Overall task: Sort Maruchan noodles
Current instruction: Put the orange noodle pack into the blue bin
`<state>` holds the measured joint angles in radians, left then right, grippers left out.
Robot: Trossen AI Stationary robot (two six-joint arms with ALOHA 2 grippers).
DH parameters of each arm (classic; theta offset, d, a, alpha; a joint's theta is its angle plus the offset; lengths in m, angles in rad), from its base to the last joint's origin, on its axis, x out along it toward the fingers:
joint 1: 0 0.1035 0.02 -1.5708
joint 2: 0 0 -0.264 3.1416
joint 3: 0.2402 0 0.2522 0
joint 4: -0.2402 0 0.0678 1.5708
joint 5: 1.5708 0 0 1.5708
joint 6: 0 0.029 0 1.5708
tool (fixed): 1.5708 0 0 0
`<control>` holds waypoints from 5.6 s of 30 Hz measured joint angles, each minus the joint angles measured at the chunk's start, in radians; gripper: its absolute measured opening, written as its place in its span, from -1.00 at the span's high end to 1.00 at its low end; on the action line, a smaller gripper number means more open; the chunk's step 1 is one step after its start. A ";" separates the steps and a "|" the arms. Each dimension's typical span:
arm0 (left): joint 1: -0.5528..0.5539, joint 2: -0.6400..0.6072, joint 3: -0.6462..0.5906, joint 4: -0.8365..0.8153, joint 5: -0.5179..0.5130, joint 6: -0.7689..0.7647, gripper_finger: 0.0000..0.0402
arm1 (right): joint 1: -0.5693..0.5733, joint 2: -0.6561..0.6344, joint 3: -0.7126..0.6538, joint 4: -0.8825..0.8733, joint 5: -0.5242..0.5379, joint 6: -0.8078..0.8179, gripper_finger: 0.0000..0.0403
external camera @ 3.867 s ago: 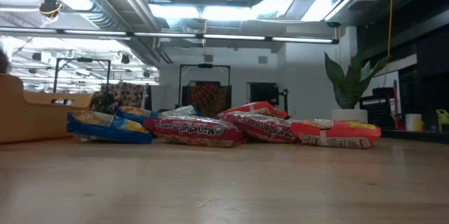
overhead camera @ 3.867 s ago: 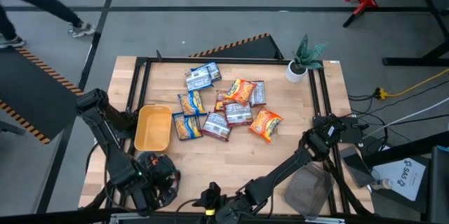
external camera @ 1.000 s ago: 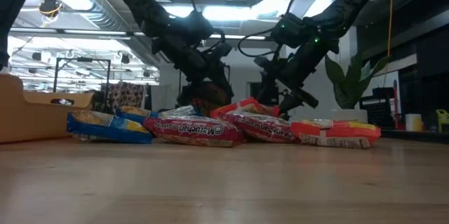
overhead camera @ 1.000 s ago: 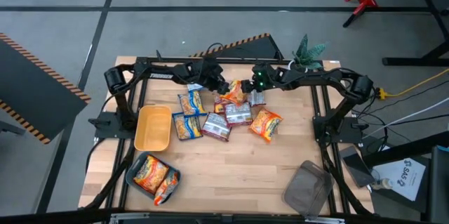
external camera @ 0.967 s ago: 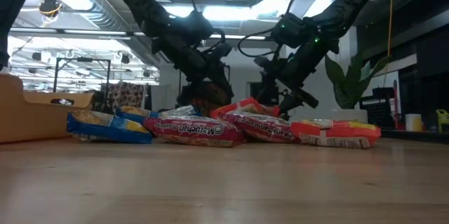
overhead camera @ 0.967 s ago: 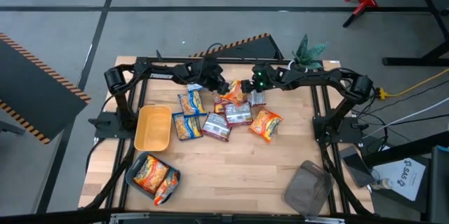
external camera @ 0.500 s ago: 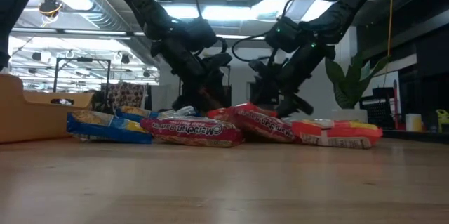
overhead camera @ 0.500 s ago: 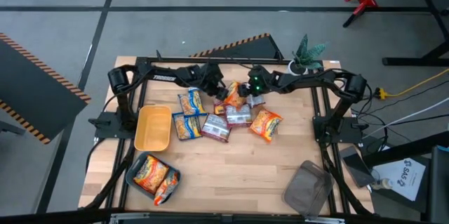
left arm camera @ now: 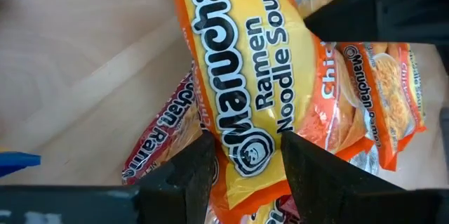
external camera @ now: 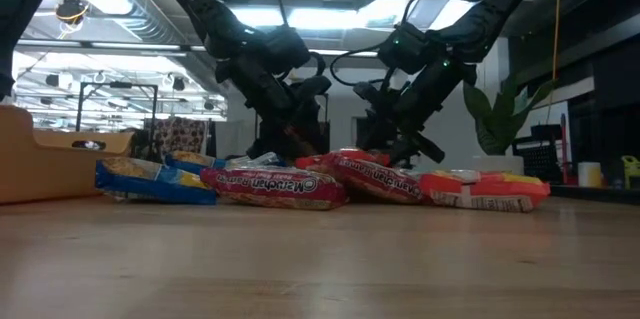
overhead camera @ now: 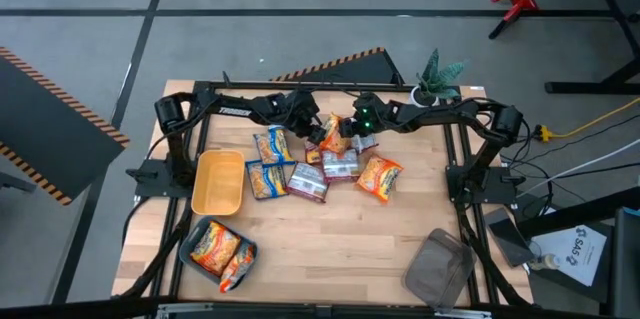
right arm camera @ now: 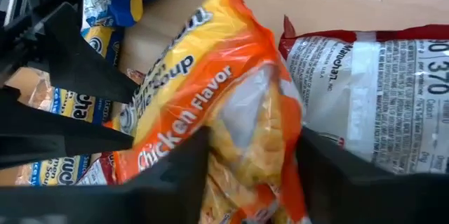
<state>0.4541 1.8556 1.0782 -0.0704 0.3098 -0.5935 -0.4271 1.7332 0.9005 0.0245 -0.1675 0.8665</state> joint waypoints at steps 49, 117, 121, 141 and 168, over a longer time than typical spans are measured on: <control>-0.218 -1.139 0.003 -0.264 -0.044 -0.392 0.20 | 0.566 0.369 0.838 0.069 0.127 -0.064 1.00; -0.217 -1.229 0.001 -0.934 -0.100 -0.223 0.20 | 0.662 0.824 1.310 -0.027 -0.040 -0.317 0.37; -0.218 -1.224 -0.043 -0.922 -0.081 -0.196 0.20 | 0.655 0.827 1.409 -0.241 -0.030 -0.458 0.37; -0.453 -1.171 -0.444 -0.601 -0.085 -0.317 0.20 | 0.650 0.812 1.455 -0.283 -0.070 -0.502 0.37; -0.942 -0.924 -0.469 -0.530 -0.313 -0.615 0.61 | 0.704 0.410 1.455 -1.083 0.261 -0.511 0.37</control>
<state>-0.4877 0.9314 0.6090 -0.6003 -0.0032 -1.2083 0.2774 2.1430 2.3554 -1.0581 0.0934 0.3558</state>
